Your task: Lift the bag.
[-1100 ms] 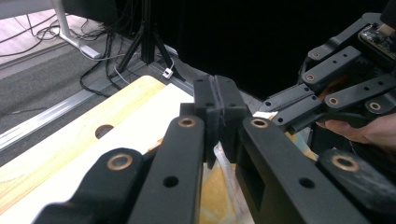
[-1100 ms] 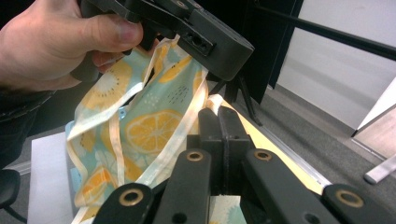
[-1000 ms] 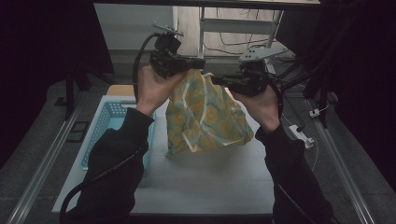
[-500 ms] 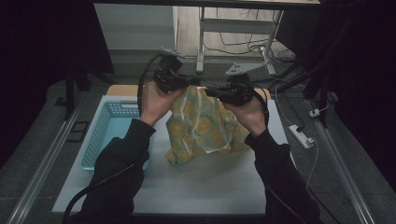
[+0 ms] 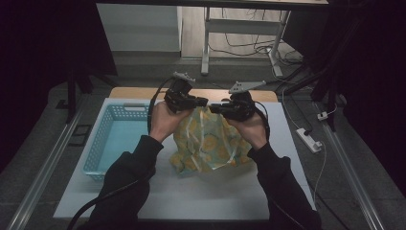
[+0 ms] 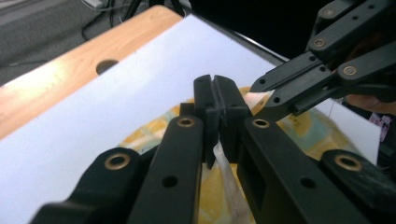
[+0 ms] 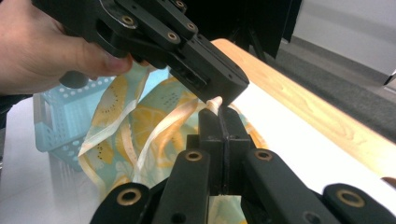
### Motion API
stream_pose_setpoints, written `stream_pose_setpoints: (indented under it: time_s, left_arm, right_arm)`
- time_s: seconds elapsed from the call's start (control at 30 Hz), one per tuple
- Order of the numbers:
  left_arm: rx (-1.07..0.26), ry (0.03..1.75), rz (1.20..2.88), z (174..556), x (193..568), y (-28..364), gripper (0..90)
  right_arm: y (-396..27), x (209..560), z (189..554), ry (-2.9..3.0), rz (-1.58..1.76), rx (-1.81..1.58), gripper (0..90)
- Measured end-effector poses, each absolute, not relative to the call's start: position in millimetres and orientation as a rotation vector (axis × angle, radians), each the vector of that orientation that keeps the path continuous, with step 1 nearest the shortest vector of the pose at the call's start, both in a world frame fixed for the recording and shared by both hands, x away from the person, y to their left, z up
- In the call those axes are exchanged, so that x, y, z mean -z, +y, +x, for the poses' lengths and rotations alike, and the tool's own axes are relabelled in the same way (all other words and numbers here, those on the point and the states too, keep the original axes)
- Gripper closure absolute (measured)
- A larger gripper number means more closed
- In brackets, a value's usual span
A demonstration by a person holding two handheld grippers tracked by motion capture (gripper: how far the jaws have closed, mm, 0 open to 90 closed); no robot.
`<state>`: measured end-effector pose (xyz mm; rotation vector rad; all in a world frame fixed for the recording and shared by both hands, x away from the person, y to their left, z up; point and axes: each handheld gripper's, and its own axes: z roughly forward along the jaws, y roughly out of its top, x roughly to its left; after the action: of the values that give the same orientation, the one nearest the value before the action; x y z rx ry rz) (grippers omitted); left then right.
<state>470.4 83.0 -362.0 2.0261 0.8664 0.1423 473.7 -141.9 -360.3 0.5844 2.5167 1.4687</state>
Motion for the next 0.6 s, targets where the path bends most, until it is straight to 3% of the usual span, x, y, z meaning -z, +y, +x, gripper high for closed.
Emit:
stream_pose_setpoints:
  time_s: [0.6]
  left_arm:
    - [-0.127,0.884,2.137,476,419,66,88.0]
  right_arm:
    - [-146,412,475,2.569,0.662,-1.426,89.7]
